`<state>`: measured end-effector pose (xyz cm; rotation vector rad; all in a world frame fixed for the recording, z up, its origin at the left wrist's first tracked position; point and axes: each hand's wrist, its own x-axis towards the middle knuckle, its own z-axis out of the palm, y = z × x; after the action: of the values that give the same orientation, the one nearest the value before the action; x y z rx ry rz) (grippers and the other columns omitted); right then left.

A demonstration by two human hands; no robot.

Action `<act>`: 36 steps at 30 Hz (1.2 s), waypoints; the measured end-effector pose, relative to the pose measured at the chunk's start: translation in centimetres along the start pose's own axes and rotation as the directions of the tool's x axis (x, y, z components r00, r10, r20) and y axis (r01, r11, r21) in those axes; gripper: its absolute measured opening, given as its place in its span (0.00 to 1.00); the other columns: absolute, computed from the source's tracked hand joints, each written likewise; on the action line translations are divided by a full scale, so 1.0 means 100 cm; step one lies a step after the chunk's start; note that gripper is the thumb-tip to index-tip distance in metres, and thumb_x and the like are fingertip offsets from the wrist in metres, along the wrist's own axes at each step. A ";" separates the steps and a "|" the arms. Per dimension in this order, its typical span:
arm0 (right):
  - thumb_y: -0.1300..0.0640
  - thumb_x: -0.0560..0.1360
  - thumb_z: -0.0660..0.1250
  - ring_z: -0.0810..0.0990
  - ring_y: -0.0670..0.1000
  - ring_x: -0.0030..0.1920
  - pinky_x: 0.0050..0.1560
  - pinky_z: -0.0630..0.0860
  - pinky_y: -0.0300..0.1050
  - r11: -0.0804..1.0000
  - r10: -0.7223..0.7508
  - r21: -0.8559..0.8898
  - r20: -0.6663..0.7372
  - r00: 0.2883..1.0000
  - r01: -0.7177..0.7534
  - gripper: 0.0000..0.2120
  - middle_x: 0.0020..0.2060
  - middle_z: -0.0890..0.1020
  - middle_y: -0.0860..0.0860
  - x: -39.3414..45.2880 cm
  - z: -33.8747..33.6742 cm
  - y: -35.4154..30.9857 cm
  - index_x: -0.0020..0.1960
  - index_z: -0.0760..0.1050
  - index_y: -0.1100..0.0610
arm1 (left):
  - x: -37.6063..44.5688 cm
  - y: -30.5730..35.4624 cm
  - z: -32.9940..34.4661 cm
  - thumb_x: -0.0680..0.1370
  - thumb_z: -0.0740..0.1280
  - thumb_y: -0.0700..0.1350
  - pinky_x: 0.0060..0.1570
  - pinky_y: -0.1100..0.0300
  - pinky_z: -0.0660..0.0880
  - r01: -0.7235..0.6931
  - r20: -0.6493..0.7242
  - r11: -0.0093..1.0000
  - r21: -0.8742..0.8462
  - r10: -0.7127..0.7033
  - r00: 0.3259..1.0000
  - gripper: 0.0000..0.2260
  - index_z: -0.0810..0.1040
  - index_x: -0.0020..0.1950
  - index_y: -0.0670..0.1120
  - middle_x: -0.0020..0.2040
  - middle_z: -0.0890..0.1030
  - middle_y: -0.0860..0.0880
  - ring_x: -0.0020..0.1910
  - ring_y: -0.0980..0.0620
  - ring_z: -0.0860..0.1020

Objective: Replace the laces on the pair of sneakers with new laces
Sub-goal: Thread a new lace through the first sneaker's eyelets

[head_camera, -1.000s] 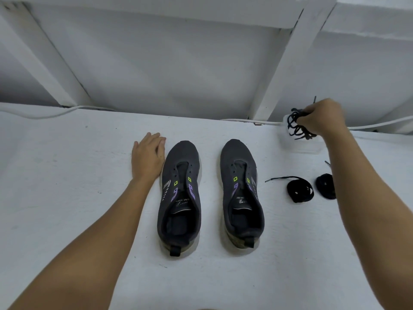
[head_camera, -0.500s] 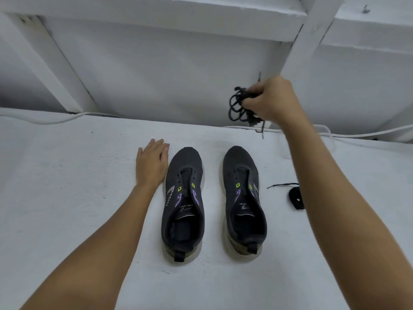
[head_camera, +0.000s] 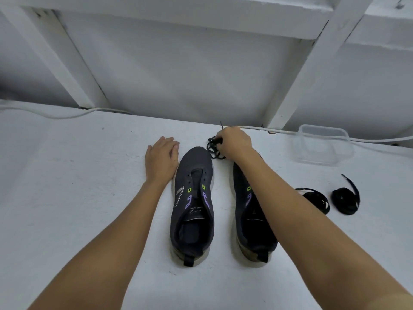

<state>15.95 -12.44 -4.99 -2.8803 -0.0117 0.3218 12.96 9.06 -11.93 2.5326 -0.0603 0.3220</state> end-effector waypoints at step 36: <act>0.37 0.72 0.73 0.77 0.54 0.60 0.53 0.75 0.48 0.994 -0.102 0.043 0.070 0.992 0.099 0.23 0.58 0.81 0.48 -0.016 -0.010 0.023 0.63 0.82 0.46 | 0.062 0.049 -0.025 0.76 0.69 0.39 0.48 0.57 0.72 0.388 0.182 0.922 -0.019 -0.378 0.908 0.07 0.79 0.54 0.43 0.55 0.81 0.43 0.54 0.42 0.79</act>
<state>14.59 -14.99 -4.27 -2.8157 -0.1610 0.4020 17.89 6.52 -5.70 2.4419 0.3538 -0.0602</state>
